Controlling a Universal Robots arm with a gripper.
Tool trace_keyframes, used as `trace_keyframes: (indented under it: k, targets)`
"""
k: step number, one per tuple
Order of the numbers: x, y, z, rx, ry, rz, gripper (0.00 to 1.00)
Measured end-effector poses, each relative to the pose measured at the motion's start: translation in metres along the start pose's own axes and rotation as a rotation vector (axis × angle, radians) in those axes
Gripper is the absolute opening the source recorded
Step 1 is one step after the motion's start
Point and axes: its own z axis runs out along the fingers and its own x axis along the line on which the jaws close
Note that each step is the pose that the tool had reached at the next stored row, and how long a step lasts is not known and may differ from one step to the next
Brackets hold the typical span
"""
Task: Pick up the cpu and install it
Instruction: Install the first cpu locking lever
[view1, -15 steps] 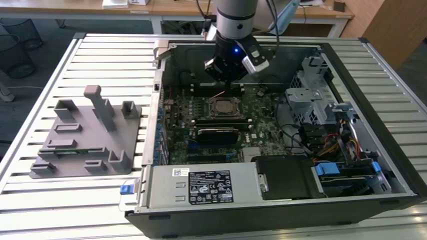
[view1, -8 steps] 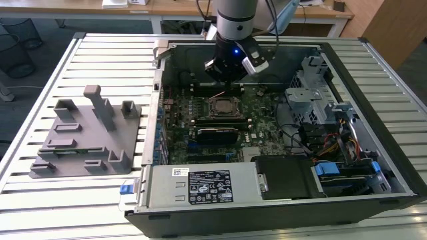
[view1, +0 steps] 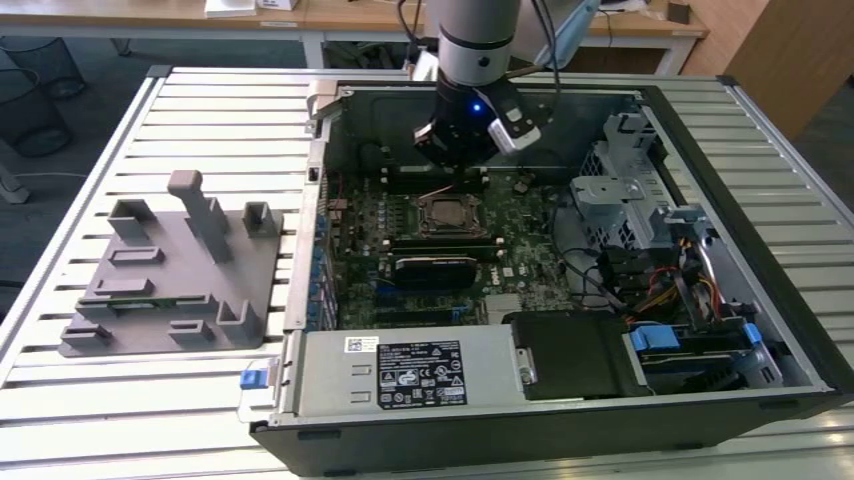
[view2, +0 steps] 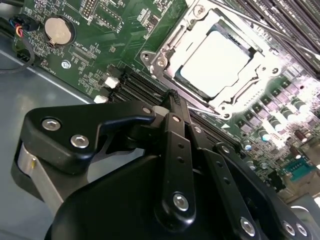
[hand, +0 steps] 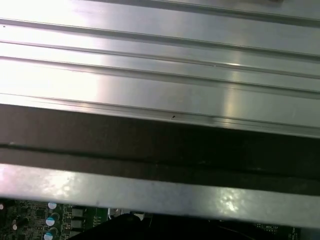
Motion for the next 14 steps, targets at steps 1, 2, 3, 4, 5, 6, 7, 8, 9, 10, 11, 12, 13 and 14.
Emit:
trace_keyframes:
  k: [1, 2, 3, 4, 5, 6, 7, 8, 9, 10, 11, 12, 13, 14]
  targets:
    - [-0.0007, -0.0001, 0.0011, 0.0000, 0.0001, 0.000, 0.11]
    - [-0.0013, -0.0002, 0.0021, 0.0000, 0.0001, 0.000, 0.11]
    - [-0.0018, -0.0003, 0.0031, 0.0000, 0.0001, 0.000, 0.11]
    - [-0.0023, -0.0004, 0.0040, 0.0000, 0.0001, 0.000, 0.11]
    - [-0.0027, -0.0005, 0.0049, 0.0000, 0.0001, 0.000, 0.11]
    - [-0.0032, -0.0006, 0.0059, 0.0000, 0.0001, 0.000, 0.11]
    - [-0.0037, -0.0007, 0.0068, 0.0001, 0.0001, 0.001, 0.11]
    - [-0.0041, -0.0008, 0.0077, 0.0000, 0.0000, 0.002, 0.11]
    - [-0.0044, -0.0008, 0.0086, 0.0000, -0.0002, 0.005, 0.11]
    - [-0.0046, -0.0009, 0.0094, 0.0000, -0.0003, 0.007, 0.11]
    - [-0.0047, -0.0009, 0.0101, 0.0001, -0.0003, 0.008, 0.11]
    - [-0.0046, -0.0010, 0.0108, 0.0002, -0.0003, 0.008, 0.11]
    - [-0.0046, -0.0010, 0.0117, 0.0002, -0.0003, 0.008, 0.11]
    - [-0.0046, -0.0010, 0.0126, 0.0001, -0.0004, 0.008, 0.11]
